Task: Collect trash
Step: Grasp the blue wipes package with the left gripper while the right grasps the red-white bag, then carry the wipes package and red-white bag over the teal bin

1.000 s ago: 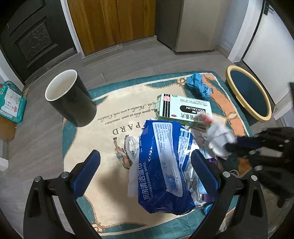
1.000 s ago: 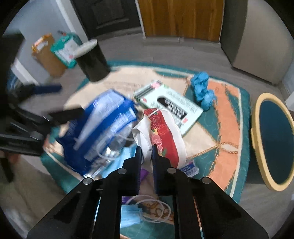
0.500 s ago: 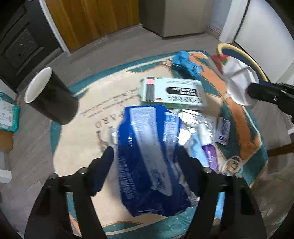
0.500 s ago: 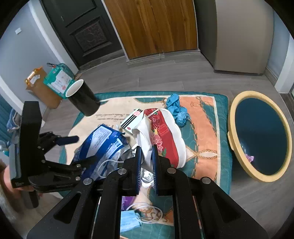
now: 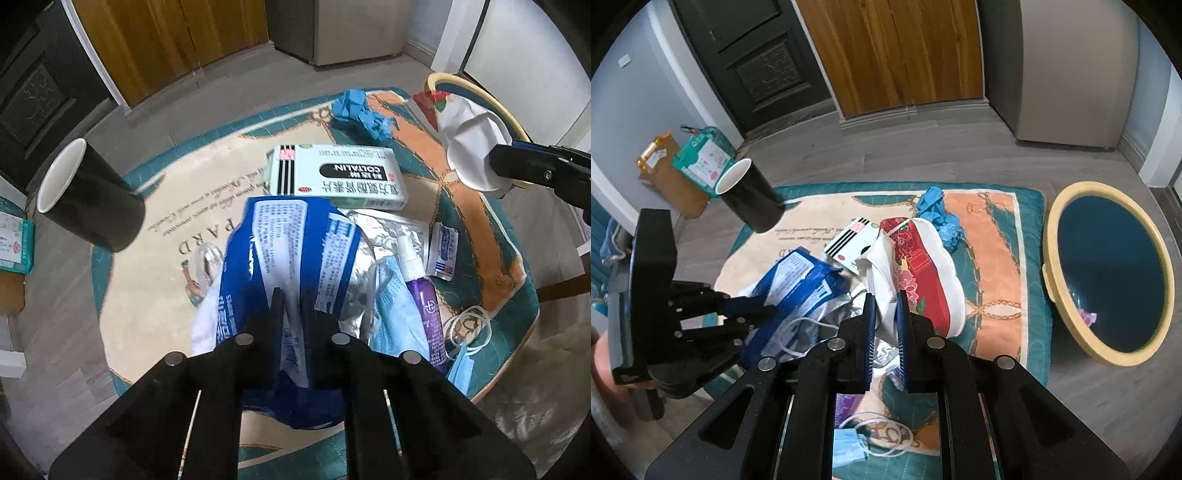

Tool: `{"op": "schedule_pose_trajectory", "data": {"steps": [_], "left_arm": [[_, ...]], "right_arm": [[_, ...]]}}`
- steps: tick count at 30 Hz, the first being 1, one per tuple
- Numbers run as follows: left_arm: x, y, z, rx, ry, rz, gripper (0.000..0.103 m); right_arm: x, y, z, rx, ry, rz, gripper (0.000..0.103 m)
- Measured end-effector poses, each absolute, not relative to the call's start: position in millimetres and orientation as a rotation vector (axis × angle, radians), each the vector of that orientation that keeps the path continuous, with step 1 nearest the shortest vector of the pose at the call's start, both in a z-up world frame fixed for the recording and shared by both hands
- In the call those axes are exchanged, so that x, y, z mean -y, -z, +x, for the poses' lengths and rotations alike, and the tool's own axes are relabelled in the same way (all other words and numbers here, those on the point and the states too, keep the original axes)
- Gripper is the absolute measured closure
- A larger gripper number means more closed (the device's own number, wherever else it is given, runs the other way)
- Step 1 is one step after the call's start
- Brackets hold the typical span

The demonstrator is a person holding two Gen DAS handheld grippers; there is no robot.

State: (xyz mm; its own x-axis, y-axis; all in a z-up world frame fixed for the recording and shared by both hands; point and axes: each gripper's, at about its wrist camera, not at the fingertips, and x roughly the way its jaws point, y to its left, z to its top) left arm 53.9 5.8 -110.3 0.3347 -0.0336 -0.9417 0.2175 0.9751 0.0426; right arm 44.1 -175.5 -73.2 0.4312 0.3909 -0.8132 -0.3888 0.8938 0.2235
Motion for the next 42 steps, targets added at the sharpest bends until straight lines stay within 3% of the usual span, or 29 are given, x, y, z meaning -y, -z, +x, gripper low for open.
{"op": "schedule_pose_trajectory", "data": {"steps": [29,42], "left_arm": [[2,9,49,-0.893,0.154,0.130,0.098],[33,-31,79,-0.810,0.186,0.150,0.098]], "right_arm": [[211,49,55,-0.953,-0.408,0.070,0.091],[276,21,74,-0.861,-0.335,0.189,0.091]]}}
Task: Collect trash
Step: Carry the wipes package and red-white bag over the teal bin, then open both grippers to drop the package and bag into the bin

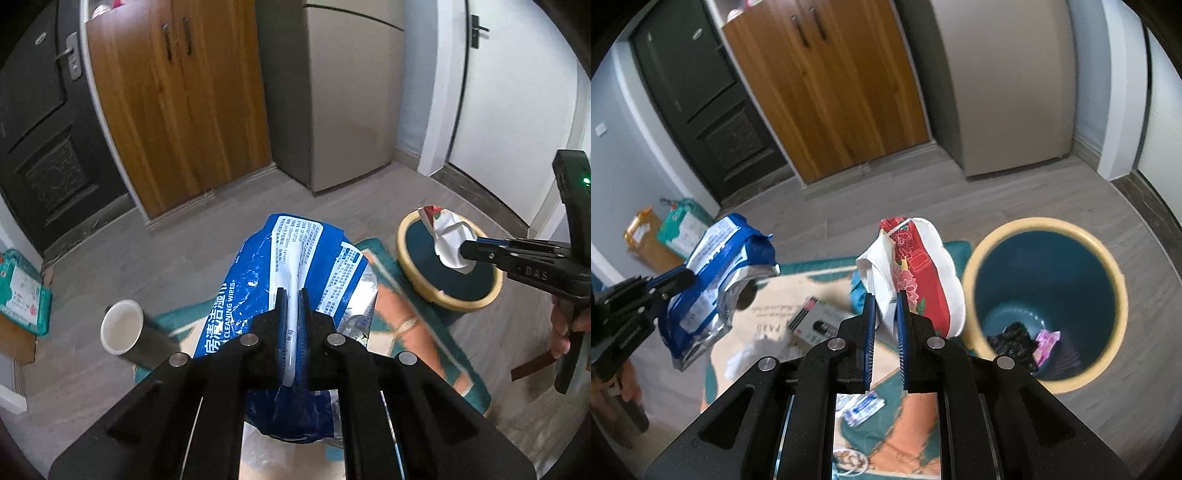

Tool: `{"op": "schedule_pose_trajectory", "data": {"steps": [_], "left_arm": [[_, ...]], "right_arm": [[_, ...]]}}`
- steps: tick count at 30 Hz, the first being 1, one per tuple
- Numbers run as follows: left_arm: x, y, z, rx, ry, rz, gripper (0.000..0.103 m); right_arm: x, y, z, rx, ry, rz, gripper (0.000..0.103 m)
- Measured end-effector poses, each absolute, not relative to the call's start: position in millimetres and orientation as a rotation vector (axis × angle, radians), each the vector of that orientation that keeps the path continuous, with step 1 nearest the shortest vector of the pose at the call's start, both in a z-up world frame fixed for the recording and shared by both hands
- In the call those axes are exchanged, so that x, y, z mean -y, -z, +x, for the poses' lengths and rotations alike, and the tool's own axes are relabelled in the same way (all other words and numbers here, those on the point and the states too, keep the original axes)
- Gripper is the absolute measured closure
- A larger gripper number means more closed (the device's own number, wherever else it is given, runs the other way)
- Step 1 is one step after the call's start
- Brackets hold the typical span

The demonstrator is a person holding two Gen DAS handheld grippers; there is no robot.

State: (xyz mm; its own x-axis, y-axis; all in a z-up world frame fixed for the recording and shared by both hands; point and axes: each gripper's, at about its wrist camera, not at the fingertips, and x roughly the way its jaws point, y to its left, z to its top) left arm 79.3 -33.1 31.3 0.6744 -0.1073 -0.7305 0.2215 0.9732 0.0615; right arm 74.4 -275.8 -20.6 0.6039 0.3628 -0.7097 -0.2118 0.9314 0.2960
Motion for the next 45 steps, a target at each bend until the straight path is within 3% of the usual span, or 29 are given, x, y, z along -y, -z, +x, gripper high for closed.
{"op": "schedule_pose_trajectory", "data": {"steps": [25,45], "left_arm": [[194,-6,148,-0.868,0.447,0.228,0.098],[275,53,210,-0.916,0.502,0.353,0.097]], "right_arm": [[423,67,126,-0.912,-0.038,0.405,0.091],[446,119,147,-1.035,-0.010,0.523,0.091]]}}
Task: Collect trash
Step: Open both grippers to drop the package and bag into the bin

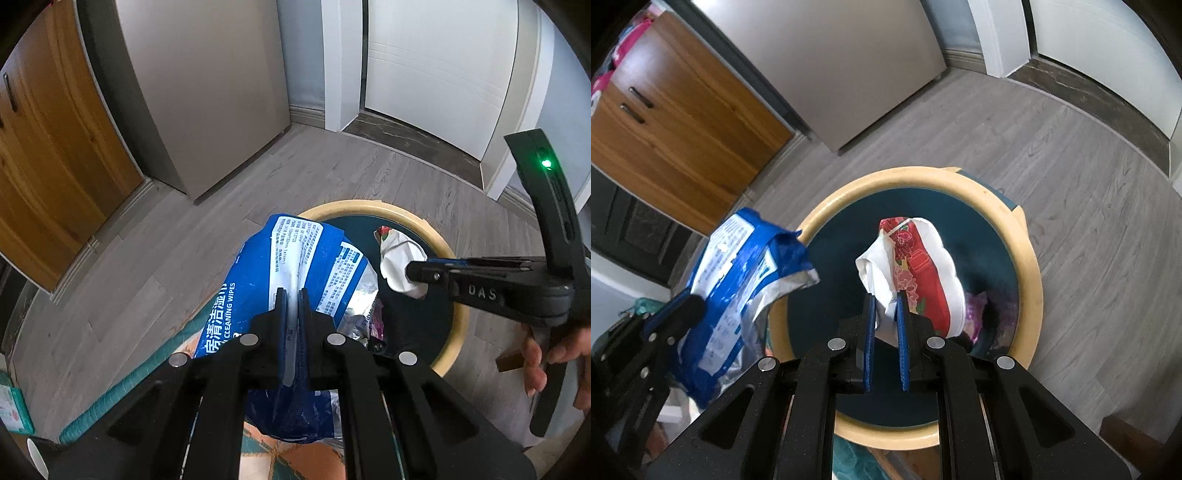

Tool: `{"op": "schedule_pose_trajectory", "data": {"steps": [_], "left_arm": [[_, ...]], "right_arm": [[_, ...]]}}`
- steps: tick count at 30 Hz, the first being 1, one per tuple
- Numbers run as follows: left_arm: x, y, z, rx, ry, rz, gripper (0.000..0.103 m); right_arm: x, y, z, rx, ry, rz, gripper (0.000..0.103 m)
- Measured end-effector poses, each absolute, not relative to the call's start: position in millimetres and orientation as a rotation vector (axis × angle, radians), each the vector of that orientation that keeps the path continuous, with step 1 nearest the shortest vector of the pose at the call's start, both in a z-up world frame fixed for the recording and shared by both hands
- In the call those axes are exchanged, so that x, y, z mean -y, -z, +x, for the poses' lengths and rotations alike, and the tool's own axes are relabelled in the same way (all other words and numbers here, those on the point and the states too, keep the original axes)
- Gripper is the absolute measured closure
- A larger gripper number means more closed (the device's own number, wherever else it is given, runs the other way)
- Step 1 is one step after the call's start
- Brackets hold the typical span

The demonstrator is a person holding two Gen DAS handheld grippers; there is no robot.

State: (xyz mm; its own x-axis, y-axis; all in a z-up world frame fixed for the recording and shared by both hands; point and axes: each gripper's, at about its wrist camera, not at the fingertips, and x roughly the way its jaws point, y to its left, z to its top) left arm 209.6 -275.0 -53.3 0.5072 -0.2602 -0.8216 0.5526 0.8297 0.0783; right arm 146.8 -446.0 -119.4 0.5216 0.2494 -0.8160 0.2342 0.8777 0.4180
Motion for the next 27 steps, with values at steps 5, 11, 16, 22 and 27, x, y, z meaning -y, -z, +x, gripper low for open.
{"op": "schedule_pose_trajectory", "data": {"steps": [5,11,16,22,27], "left_arm": [[281,52,216,-0.903,0.507,0.335,0.097],[275,54,215,-0.916,0.493,0.307,0.092],[262,50,211,-0.916,0.466,0.278,0.079],[236,34,201,-0.890,0.422,0.230,0.054],[214,16,183,-0.861,0.391,0.215,0.034]], "right_arm": [[448,119,147,-1.023,-0.019,0.525,0.091],[448,119,148,-1.028,-0.017,0.519,0.088],[446,115,147,-1.015,-0.021,0.511,0.078],[444,102,143,-0.987,-0.022,0.501,0.053],[435,86,132,-0.944,-0.037,0.489,0.021]]}}
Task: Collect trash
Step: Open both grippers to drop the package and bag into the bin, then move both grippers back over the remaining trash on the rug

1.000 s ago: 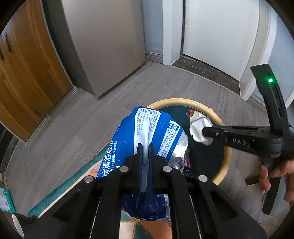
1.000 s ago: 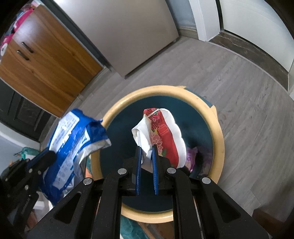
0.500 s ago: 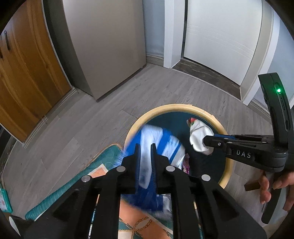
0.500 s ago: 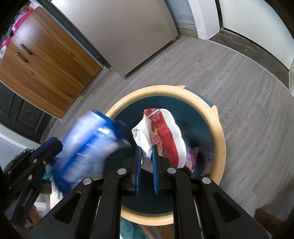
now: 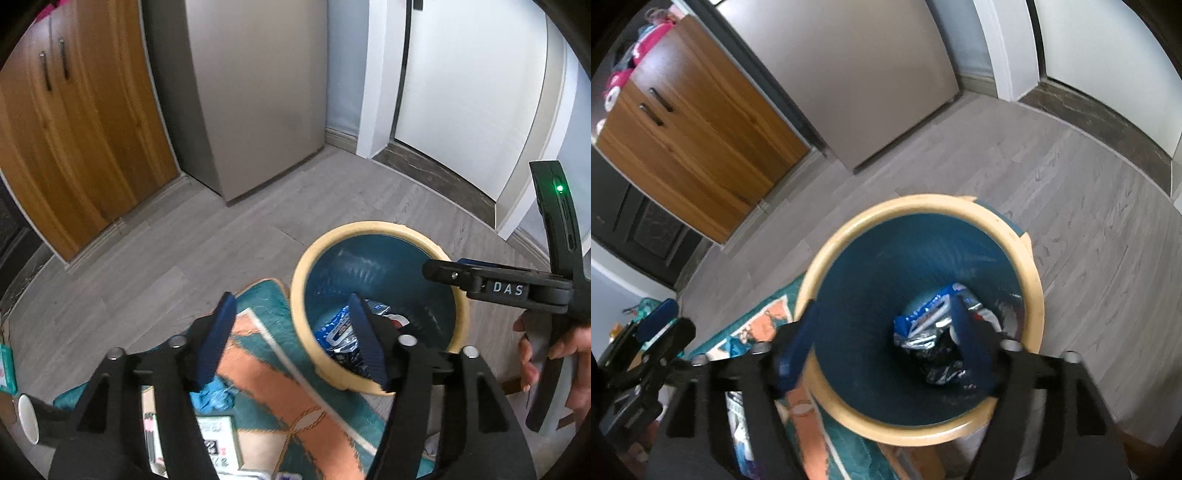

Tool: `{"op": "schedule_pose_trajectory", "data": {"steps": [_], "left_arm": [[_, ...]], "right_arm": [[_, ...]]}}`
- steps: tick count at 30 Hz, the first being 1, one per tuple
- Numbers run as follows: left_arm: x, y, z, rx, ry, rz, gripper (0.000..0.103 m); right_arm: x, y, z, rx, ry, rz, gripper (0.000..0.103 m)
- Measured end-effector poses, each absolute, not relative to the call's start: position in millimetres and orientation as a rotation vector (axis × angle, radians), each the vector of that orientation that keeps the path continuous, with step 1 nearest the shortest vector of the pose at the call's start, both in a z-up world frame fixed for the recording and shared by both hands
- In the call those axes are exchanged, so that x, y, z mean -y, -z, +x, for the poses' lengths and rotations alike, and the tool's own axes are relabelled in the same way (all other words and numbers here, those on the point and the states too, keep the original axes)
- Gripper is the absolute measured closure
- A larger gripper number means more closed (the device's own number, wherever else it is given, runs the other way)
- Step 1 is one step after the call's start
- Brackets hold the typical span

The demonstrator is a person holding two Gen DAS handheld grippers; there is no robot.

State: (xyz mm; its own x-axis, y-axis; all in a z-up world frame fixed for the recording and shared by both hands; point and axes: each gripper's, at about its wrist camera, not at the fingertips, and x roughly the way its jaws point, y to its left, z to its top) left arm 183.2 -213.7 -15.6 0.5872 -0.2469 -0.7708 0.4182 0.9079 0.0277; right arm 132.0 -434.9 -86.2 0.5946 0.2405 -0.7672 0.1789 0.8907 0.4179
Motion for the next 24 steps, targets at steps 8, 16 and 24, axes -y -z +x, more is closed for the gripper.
{"op": "schedule_pose_trajectory", "data": {"steps": [8,16,24], "left_arm": [[161,-15,144,-0.817,0.318,0.171,0.009],[106,-29,100,-0.798,0.236,0.144,0.006],[60,-22,64,-0.816,0.178,0.113,0.006]], "right_arm": [[409,65,106,-0.920,-0.091,0.526,0.009],[360,46,76,-0.904,-0.111,0.396,0.007],[309,43,58,-0.909,-0.147,0.222,0.006]]}}
